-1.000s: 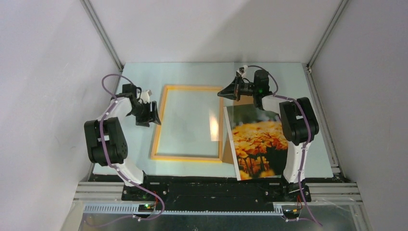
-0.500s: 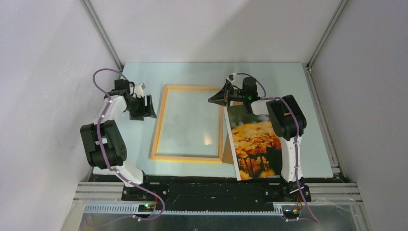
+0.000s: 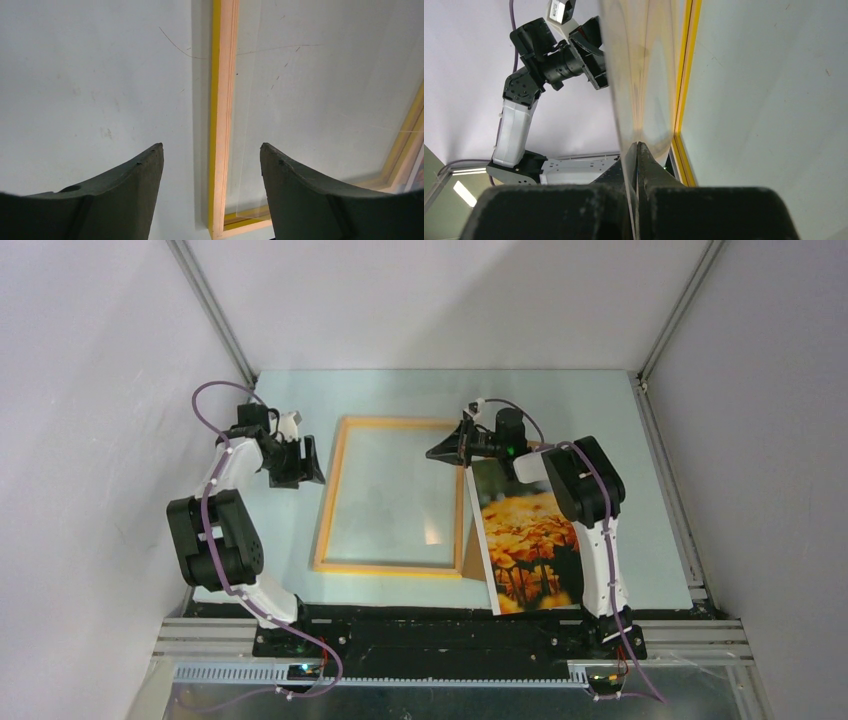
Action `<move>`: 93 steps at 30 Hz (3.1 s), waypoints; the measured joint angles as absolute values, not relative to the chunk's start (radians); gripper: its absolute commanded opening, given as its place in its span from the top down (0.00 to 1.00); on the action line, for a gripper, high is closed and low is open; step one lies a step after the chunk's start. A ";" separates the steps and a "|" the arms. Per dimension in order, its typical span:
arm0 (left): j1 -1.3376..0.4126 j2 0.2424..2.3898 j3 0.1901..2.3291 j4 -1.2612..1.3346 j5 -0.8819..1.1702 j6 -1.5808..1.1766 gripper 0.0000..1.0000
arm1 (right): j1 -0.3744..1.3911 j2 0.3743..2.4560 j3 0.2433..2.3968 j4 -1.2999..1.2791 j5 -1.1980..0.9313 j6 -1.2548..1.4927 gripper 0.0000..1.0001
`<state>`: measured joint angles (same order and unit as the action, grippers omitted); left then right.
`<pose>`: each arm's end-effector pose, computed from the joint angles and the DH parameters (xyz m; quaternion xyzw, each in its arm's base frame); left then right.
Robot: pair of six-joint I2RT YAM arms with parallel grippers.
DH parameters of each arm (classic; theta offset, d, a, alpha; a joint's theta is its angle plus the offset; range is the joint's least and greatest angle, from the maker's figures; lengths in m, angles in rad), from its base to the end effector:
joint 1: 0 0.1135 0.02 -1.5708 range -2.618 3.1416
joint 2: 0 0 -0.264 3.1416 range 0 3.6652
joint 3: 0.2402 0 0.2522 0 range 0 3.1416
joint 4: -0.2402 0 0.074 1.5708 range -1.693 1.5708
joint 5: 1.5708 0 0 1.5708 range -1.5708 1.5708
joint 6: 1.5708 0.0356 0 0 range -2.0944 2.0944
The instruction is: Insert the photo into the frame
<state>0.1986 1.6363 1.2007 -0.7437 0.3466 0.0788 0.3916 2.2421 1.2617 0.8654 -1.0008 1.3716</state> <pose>0.3217 0.0524 0.2286 -0.0244 0.9665 -0.1410 0.2131 0.4165 0.2044 0.1394 0.0266 0.7282 0.6783 0.0948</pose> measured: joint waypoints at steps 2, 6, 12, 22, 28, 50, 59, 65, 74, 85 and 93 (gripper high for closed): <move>0.199 1.636 1.201 -0.742 0.348 0.079 0.25 | 0.395 2.252 1.267 0.868 -0.997 1.371 1.00; 0.199 1.639 1.201 -0.742 0.352 0.079 0.25 | 0.405 2.268 1.272 0.874 -0.987 1.372 1.00; 0.199 1.646 1.200 -0.741 0.353 0.078 0.25 | 0.423 2.280 1.272 0.877 -0.975 1.374 1.00; 0.199 1.649 1.199 -0.732 0.354 0.078 0.25 | 0.429 2.282 1.272 0.909 -0.960 1.389 1.00; 0.199 1.650 1.199 -0.726 0.356 0.078 0.25 | 0.432 2.281 1.271 0.920 -0.949 1.414 1.00; 0.199 1.654 1.191 -0.720 0.370 0.078 0.26 | 0.445 2.281 1.235 0.949 -0.931 1.425 1.00; 0.199 1.663 1.191 -0.720 0.370 0.078 0.26 | 0.445 2.282 1.224 0.949 -0.932 1.420 1.00; 0.199 1.667 1.190 -0.719 0.370 0.078 0.26 | 0.445 2.286 1.224 0.947 -0.932 1.406 1.00; 0.199 1.670 1.190 -0.719 0.370 0.078 0.26 | 0.443 2.299 1.224 0.936 -0.936 1.377 1.00; 0.199 1.690 1.190 -0.719 0.370 0.078 0.26 | 0.443 2.299 1.224 0.921 -0.936 1.368 1.00; 0.199 1.699 1.176 -0.716 0.370 0.076 0.26 | 0.443 2.299 1.224 0.905 -0.936 1.361 1.00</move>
